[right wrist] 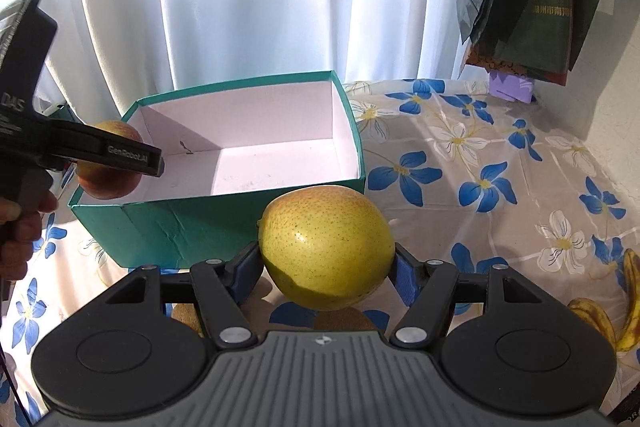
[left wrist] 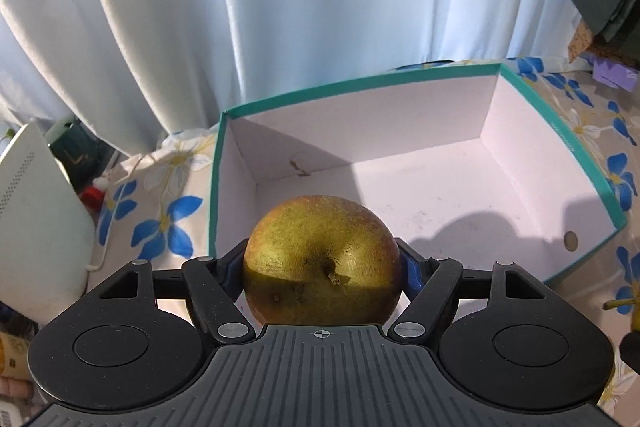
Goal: Organize fruits
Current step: 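Carry the greenish apple into the box and open the left gripper while the right gripper carries the pear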
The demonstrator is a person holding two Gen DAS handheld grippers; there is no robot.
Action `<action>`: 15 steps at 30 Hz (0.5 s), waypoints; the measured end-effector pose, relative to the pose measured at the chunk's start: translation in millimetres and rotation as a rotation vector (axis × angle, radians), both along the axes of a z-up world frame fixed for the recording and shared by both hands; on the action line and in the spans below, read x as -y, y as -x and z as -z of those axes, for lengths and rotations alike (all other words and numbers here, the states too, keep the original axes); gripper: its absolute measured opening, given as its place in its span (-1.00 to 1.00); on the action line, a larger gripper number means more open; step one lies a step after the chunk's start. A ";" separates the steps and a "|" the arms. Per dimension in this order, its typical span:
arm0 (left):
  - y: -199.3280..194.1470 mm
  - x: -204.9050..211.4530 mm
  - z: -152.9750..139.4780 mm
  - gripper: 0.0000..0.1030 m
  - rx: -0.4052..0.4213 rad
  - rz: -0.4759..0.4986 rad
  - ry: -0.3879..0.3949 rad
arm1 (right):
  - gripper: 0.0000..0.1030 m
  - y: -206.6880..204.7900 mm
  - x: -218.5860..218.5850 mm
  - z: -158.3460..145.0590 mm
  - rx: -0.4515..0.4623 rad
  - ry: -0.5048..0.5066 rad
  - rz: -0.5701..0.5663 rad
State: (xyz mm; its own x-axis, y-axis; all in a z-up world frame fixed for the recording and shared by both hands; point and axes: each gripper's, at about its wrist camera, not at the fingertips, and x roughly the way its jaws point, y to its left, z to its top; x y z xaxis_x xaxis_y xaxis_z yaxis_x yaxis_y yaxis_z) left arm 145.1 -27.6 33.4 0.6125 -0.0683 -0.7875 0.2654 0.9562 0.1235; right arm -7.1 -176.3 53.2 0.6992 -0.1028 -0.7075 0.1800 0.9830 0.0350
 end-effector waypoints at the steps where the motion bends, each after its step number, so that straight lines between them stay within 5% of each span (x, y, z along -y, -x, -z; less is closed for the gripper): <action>1: -4.2 -1.3 4.1 0.49 -0.012 -0.009 0.002 | 0.30 -1.5 0.2 -0.8 0.003 0.003 0.001; 15: -23.1 8.9 36.5 0.49 -0.091 -0.032 -0.035 | 0.30 -22.5 4.2 -4.7 0.030 0.009 0.006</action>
